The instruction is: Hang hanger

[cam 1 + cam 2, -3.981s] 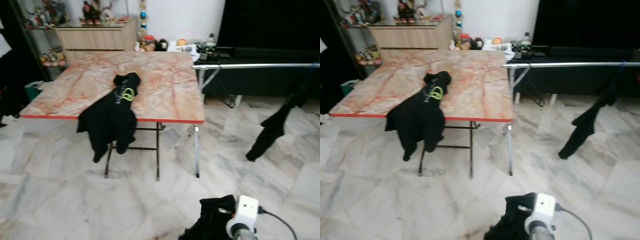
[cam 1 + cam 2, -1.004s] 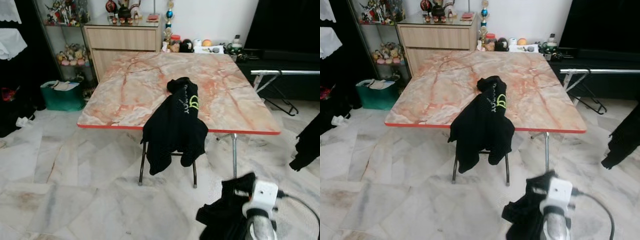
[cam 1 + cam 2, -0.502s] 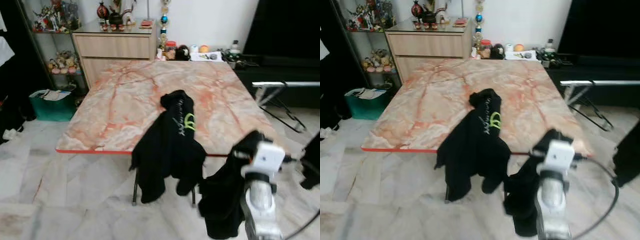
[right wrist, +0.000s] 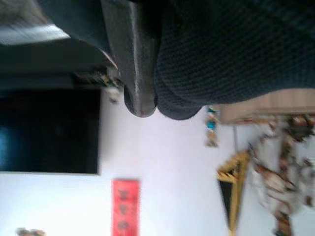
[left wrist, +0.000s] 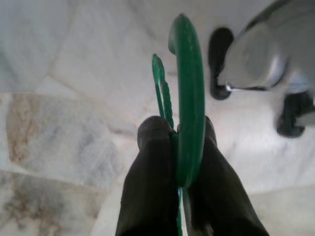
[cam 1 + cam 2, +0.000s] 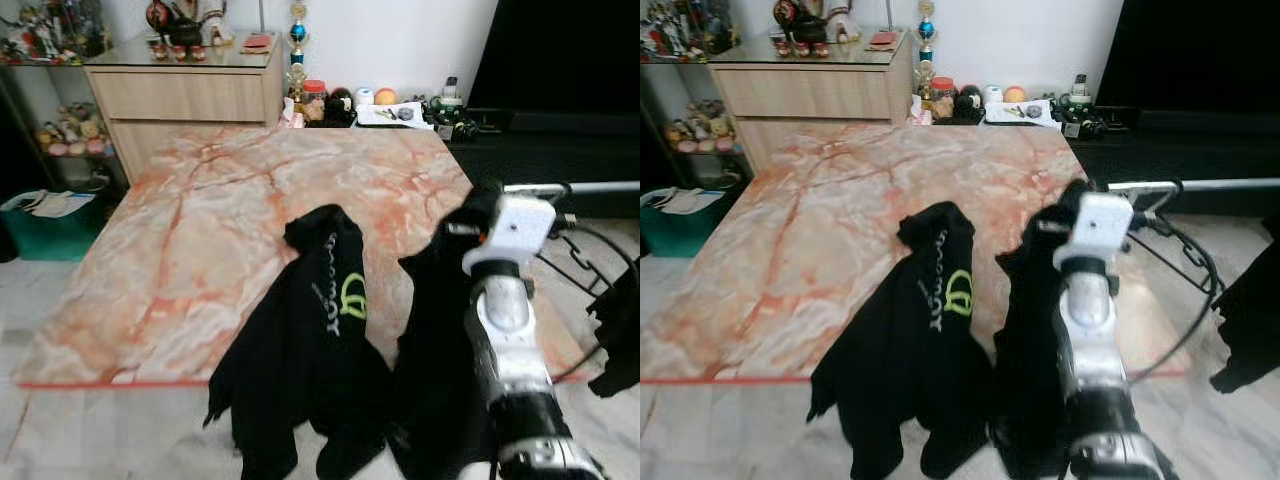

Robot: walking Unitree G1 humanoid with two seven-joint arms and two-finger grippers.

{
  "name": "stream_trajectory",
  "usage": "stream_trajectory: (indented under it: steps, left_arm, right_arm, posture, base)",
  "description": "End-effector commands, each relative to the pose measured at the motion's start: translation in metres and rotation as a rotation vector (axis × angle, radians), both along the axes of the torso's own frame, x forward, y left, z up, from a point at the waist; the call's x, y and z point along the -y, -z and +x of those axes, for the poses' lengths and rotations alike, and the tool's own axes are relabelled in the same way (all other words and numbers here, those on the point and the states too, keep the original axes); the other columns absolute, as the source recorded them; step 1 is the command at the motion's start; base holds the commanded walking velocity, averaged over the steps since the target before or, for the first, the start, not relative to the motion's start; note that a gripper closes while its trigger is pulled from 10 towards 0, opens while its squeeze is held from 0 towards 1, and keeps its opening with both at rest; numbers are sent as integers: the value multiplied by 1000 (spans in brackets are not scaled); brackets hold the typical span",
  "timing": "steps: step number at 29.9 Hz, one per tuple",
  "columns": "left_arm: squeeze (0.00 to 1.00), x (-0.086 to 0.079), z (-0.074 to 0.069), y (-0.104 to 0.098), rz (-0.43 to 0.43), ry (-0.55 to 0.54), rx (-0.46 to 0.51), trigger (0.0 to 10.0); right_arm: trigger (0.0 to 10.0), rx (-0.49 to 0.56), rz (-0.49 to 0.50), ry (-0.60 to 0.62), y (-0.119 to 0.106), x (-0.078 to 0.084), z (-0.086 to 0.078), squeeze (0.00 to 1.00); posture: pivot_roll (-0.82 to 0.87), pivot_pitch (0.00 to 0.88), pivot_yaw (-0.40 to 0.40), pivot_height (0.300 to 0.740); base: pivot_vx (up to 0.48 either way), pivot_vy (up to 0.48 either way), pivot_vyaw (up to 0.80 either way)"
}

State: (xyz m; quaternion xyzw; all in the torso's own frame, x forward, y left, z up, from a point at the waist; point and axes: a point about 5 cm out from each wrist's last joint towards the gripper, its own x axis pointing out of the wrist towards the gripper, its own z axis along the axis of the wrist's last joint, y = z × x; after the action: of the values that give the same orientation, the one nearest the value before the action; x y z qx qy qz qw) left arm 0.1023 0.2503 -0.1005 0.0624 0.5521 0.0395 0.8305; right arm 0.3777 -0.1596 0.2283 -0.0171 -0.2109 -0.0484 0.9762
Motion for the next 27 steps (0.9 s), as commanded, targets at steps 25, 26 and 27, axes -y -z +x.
stream_trajectory:
  steps: [25,26,27]
  left_arm:
    - [0,18,-5,6,-12,32,-28,10000]
    - [0,13,-8,6,-6,34,-32,10000]
    - [0,8,-11,5,-2,33,-36,10000]
  right_arm:
    - [10000,-361,-79,-107,90,-6,-61,1000]
    - [10000,-377,-78,-84,95,-1,-68,1000]
    - [10000,-394,-78,-68,99,3,-72,1000]
  posture:
    - [136,0,-19,740]
    - [128,0,-17,740]
    - [127,0,-16,740]
  base:
    - [130,0,0]
    - [0,0,0]
    - [0,0,0]
